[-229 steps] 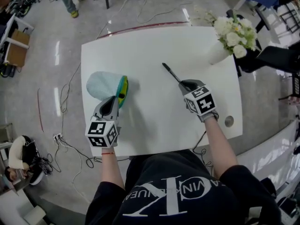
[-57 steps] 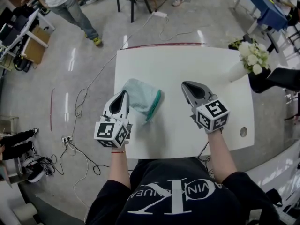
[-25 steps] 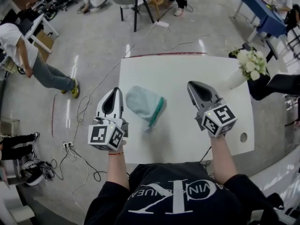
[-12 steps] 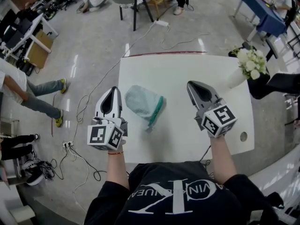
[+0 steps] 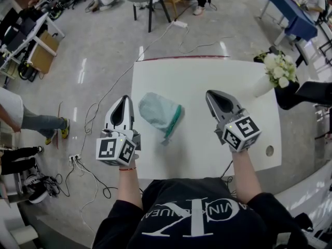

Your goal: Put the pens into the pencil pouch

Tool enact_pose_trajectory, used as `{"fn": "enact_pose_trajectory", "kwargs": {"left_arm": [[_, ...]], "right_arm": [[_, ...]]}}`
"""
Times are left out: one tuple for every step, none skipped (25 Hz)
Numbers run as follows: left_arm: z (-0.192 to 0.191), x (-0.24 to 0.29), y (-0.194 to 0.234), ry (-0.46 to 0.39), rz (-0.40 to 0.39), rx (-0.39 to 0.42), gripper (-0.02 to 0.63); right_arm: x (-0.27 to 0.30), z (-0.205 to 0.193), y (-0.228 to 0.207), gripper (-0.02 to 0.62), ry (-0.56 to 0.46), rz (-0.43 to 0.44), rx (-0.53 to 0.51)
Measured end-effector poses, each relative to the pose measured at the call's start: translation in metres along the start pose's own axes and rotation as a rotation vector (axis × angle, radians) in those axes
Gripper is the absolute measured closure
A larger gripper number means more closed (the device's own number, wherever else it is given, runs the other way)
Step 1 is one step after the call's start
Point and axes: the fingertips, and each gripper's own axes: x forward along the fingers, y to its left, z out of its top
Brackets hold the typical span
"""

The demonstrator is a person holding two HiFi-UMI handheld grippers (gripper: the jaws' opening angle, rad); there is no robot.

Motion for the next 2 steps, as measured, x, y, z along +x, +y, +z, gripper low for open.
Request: {"fn": "enact_pose_trajectory", "kwargs": {"left_arm": [[-0.0006, 0.0003, 0.0003, 0.0, 0.002, 0.0, 0.603], [-0.0011, 0.0007, 0.0007, 0.0, 0.003, 0.0, 0.603]], "right_arm": [[0.0005, -0.0009, -0.0002, 0.586, 0.001, 0.001, 0.001], [0.0011, -0.0018, -0.0005, 0.586, 0.001, 0.002, 0.002]]}}
